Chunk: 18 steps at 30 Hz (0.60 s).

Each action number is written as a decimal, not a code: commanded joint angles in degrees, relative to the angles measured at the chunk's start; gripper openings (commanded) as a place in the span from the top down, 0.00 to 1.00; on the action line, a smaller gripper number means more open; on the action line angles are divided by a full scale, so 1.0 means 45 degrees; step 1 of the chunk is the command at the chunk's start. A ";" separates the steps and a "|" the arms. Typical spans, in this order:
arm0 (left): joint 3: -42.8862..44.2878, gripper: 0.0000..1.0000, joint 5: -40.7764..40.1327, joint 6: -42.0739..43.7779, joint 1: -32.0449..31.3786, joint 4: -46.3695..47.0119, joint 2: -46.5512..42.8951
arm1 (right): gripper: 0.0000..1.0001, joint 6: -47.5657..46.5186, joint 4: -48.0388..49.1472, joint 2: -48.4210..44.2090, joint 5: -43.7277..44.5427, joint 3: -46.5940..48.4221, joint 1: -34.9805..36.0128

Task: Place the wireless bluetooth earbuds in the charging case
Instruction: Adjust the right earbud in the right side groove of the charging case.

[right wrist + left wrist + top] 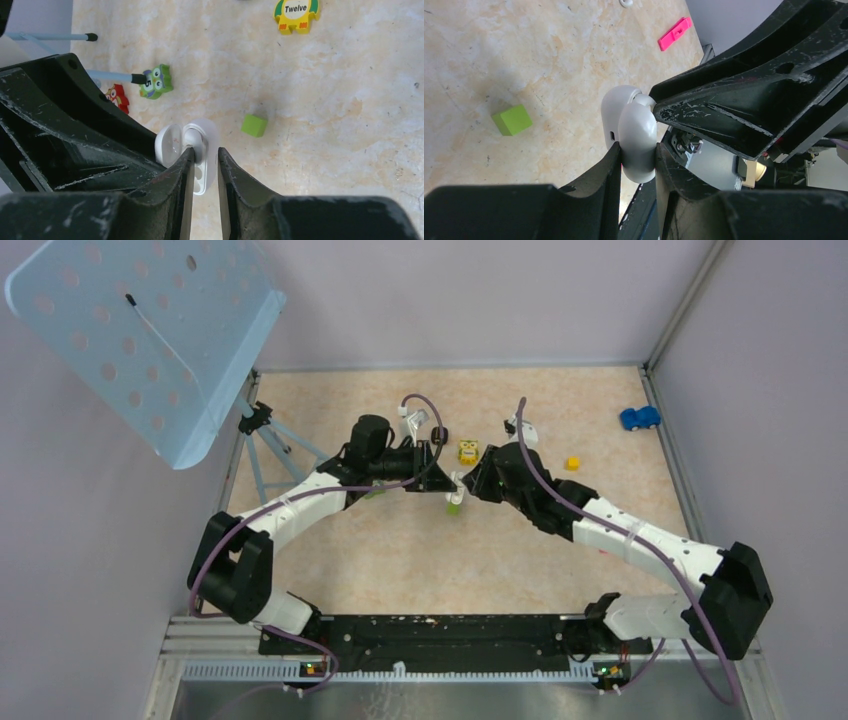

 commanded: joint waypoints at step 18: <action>0.0638 1.00 0.0181 0.0245 -0.0058 0.0309 0.0084 | 0.90 0.0060 0.0888 -0.0242 -0.0915 0.0137 -0.0161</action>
